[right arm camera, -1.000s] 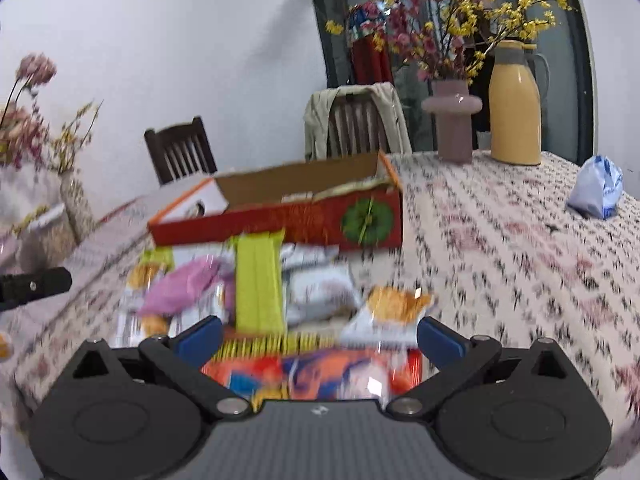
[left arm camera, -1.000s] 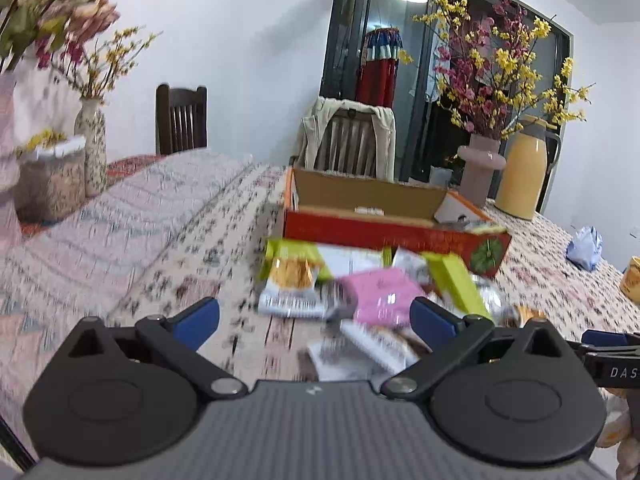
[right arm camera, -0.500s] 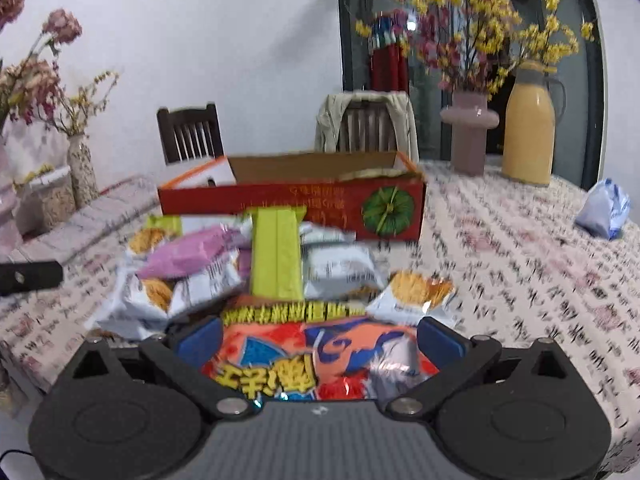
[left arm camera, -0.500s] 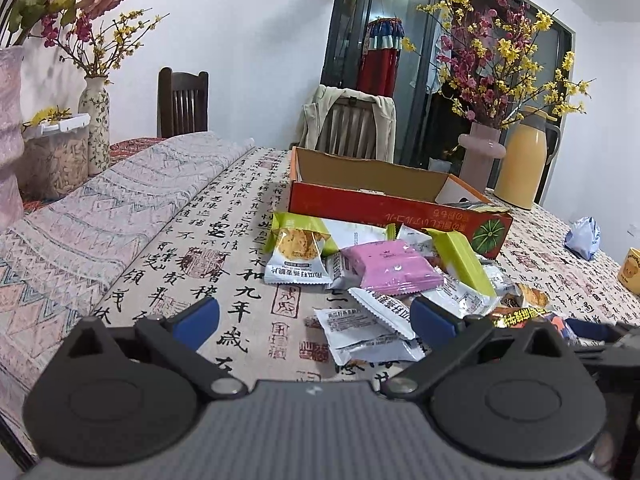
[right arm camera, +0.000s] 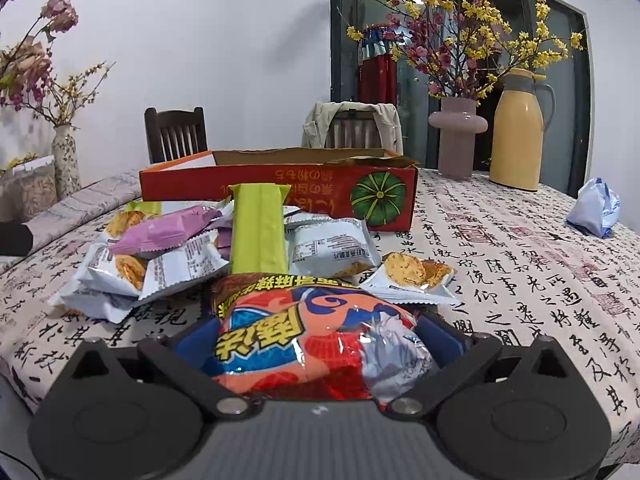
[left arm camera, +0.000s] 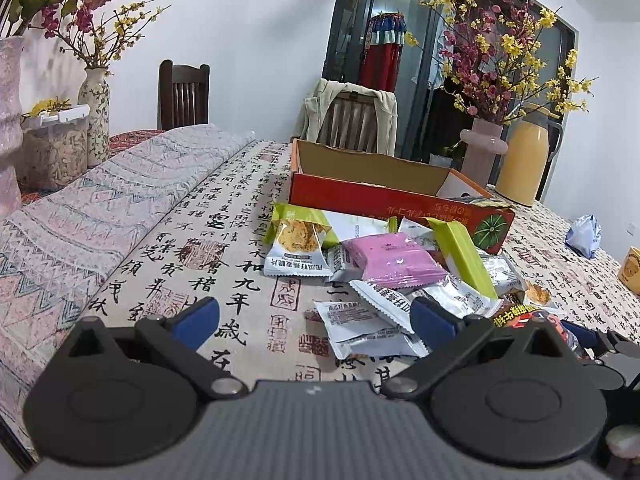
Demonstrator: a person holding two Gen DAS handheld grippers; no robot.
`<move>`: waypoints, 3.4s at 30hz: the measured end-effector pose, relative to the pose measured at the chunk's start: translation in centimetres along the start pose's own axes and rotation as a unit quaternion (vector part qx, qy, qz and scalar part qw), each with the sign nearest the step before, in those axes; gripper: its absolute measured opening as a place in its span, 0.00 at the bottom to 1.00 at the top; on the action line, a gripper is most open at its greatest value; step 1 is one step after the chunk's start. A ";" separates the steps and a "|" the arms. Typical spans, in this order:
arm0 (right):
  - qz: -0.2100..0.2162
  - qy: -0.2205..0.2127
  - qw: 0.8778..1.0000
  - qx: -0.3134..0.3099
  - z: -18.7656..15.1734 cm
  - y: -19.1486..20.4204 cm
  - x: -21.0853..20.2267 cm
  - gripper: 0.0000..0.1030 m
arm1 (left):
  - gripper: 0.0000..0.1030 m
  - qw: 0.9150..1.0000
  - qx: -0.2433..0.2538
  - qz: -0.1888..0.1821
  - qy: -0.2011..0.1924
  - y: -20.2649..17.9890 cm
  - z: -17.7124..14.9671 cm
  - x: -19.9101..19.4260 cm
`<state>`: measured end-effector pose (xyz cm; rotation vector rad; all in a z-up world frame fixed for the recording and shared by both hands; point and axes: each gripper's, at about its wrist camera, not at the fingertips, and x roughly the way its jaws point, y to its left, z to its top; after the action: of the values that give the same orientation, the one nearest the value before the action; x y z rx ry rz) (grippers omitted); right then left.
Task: Organize snacks
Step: 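Grasp the orange-blue chip bag with the right gripper while the left grasps a white packet, then carry both packets into the cardboard box and release them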
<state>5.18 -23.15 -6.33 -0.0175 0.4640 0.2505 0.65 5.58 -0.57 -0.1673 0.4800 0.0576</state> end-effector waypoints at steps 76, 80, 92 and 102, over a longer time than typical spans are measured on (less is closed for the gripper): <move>-0.003 -0.156 0.988 -0.002 5.7 -2.2 -2.6 0.96 | 0.36 0.995 0.071 -0.003 -0.066 -4.2 5.6 2.4; 0.000 -0.165 0.986 -0.008 8.6 -2.1 -1.2 0.96 | 0.36 0.994 0.075 -0.012 -0.080 -5.2 8.1 3.6; 0.008 -0.144 0.989 -0.001 16.9 -1.7 7.0 0.96 | 0.36 0.996 0.054 -0.012 -0.077 -7.0 13.9 11.2; 0.000 -0.097 0.995 0.019 17.6 -2.0 15.1 0.96 | 0.36 0.998 0.033 -0.003 -0.049 -6.3 14.6 18.9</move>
<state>26.47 -20.26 2.64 0.0435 0.2763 0.2401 24.66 2.17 4.30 -0.0997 0.3823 0.0439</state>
